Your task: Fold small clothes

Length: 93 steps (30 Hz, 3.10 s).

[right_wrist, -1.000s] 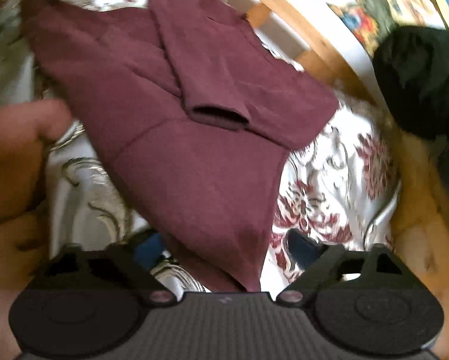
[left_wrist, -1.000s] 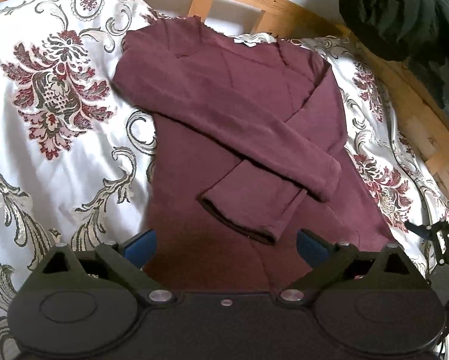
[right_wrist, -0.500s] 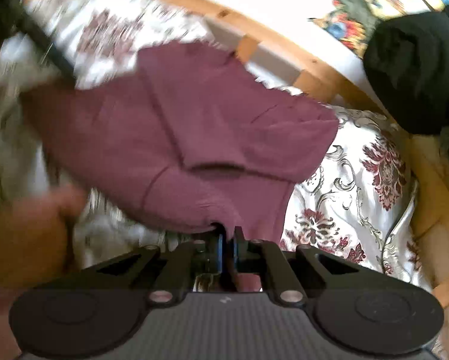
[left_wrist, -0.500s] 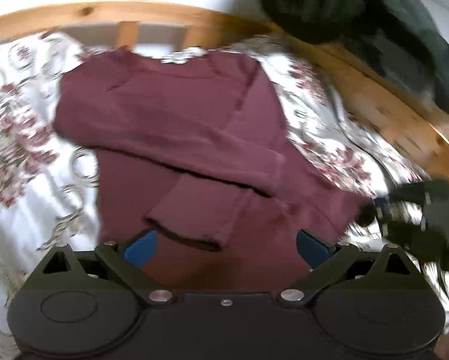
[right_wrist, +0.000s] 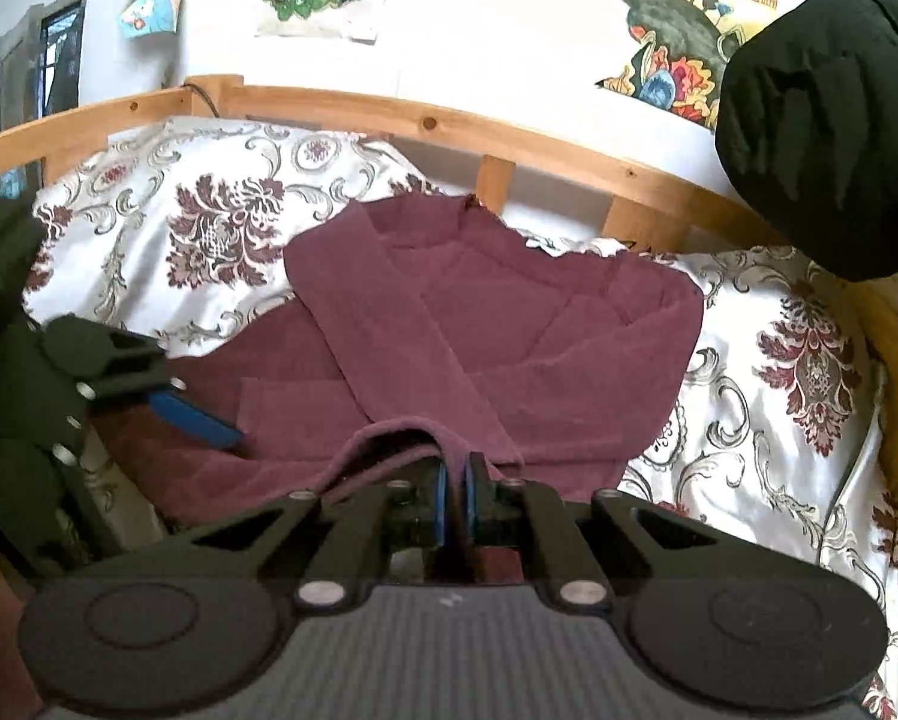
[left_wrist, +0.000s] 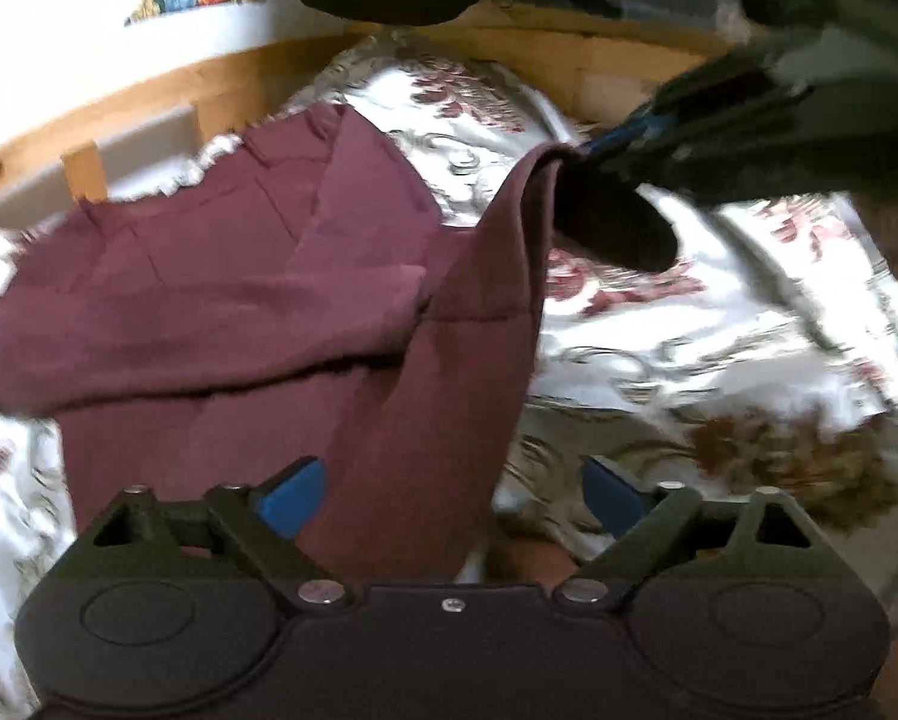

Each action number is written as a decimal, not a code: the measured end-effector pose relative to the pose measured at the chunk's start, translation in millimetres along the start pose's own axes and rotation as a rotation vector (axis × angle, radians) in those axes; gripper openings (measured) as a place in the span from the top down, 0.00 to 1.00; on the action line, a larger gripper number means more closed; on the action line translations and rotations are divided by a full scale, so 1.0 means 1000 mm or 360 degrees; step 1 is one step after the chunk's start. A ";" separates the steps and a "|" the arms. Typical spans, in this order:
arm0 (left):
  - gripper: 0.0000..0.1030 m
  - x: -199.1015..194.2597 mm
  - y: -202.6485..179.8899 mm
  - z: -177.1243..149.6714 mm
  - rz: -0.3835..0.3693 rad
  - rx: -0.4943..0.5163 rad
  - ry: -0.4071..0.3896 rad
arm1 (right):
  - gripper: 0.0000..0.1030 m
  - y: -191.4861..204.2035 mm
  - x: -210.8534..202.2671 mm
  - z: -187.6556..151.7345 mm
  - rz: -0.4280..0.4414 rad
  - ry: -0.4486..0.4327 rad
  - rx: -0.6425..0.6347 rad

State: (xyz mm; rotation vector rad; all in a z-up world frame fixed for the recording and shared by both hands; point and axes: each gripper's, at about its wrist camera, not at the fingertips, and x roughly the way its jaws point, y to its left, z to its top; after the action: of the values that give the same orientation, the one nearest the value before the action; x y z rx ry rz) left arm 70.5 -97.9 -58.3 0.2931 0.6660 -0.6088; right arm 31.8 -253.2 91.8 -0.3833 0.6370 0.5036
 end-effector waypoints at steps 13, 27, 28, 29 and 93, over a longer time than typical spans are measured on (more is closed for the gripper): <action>0.46 -0.015 0.015 -0.015 0.0408 0.0143 0.0119 | 0.94 -0.009 -0.016 -0.012 -0.0078 -0.0076 0.0079; 0.93 -0.064 0.106 -0.024 0.0589 -0.0547 0.0086 | 0.94 -0.019 -0.024 -0.017 -0.0113 -0.0150 0.0166; 0.95 -0.068 0.103 -0.024 0.0576 -0.0532 0.0055 | 0.94 -0.019 -0.024 -0.018 -0.0108 -0.0146 0.0174; 0.95 -0.071 0.099 -0.022 0.0574 -0.0510 0.0033 | 0.94 -0.020 -0.025 -0.019 -0.0107 -0.0143 0.0185; 0.54 0.020 0.282 0.042 0.0149 -0.0935 -0.0227 | 0.94 -0.100 0.195 0.078 -0.0492 0.0064 0.0354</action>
State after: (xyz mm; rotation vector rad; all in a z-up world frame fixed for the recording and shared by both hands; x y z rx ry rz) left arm 276.3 97.7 -21.3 -0.2634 0.6597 -0.3196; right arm 258.5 -233.6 42.4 -0.2747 0.6515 0.1284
